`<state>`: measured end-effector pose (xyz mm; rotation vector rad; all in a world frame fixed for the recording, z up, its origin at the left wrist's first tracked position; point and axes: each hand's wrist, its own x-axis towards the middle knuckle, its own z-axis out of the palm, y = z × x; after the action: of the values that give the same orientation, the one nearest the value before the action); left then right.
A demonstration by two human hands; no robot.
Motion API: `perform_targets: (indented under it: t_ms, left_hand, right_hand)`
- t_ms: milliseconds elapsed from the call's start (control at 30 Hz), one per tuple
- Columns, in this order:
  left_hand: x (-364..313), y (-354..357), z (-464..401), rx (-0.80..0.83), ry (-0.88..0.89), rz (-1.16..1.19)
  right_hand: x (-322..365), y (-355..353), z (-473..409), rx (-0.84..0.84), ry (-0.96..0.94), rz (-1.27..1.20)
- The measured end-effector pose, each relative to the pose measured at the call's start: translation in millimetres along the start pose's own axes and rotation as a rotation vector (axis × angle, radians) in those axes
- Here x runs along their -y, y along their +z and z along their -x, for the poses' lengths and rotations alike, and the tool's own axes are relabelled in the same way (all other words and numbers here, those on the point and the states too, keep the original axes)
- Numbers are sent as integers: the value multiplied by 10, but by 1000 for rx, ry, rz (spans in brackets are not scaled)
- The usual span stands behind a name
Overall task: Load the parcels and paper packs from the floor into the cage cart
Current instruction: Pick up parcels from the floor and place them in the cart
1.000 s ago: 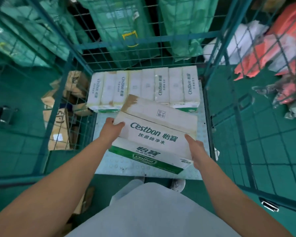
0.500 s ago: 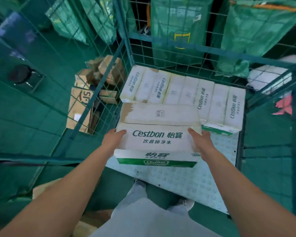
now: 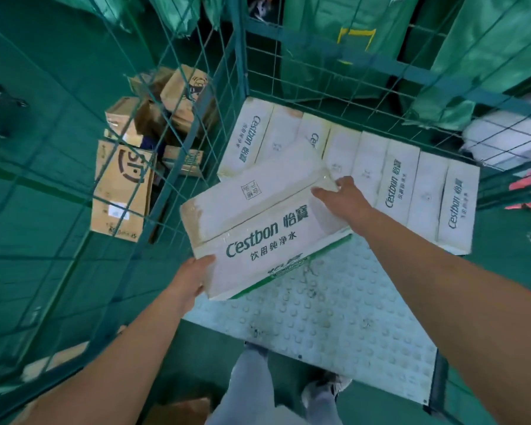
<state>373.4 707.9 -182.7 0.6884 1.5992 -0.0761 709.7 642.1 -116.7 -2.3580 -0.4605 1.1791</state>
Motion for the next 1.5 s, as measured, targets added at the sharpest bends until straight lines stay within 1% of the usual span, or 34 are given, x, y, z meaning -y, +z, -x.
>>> perform_targets:
  t_ms: [100, 200, 267, 367, 433, 467, 500, 533, 567, 667, 733, 767, 800, 900, 967, 1033, 1067, 1133, 1267, 1367, 1500]
  left_hand:
    - [-45, 144, -263, 52, -69, 107]
    - [-91, 314, -503, 76, -141, 243]
    - [-134, 417, -616, 93, -158, 340]
    - [-224, 556, -842, 81, -140, 492]
    - [-304, 646, -938, 104, -99, 592]
    - [-352, 702, -1002, 118, -76, 631]
    - [-385, 737, -1024, 131, -56, 653]
    - [-426, 779, -1074, 146, -44, 661]
    - [-471, 815, -1100, 159, -39, 653]
    - [-592, 894, -1291, 202, -52, 632]
    - [-687, 912, -1397, 224, -56, 604]
    - [-745, 911, -1432, 231, -48, 592]
    - [-814, 914, -1456, 240, -30, 584]
    - [-1047, 949, -1520, 233, 29, 552]
    - [-1165, 969, -1566, 212, 18, 552]
    - [-1222, 972, -1576, 217, 53, 523]
    - [-1243, 964, -1585, 219, 85, 516]
    - [-1303, 942, -1599, 221, 127, 516]
    - [-1553, 886, -1634, 255, 136, 500]
    - [-1768, 885, -1621, 285, 169, 449]
    - [-2039, 920, -1625, 294, 228, 421]
  right_hand:
    - [268, 147, -439, -2, -10, 99]
    - [570, 286, -826, -18, -81, 262]
    - [770, 319, -1019, -8, -167, 343]
    - [1041, 315, -1306, -6, -361, 522]
    - [1100, 338, -1474, -78, -491, 643]
    - [1096, 366, -1545, -123, -529, 663]
    - [1027, 421, -1581, -145, -526, 632]
    - [942, 492, -1583, -150, -488, 551]
    - [800, 586, -1576, -137, -411, 428]
    - [320, 874, -1463, -13, -82, 83]
    - [46, 1040, -1352, 110, 97, -36]
    - [-53, 1109, -1312, 160, 148, -90]
    - [-127, 1179, -1287, 175, 163, -130]
    - [-243, 1339, -1326, 84, 157, -227]
    - [-215, 1369, -1349, 40, 247, -359]
    - [-171, 1368, -1356, 71, 371, -441]
    - [-147, 1374, -1366, 91, 397, -464]
    - [-99, 1393, -1398, 82, 393, -549]
    - [111, 1421, -1508, 23, 357, -685]
    - [266, 1417, -1568, -3, 322, -749]
    - [366, 1401, -1597, 6, 267, -825]
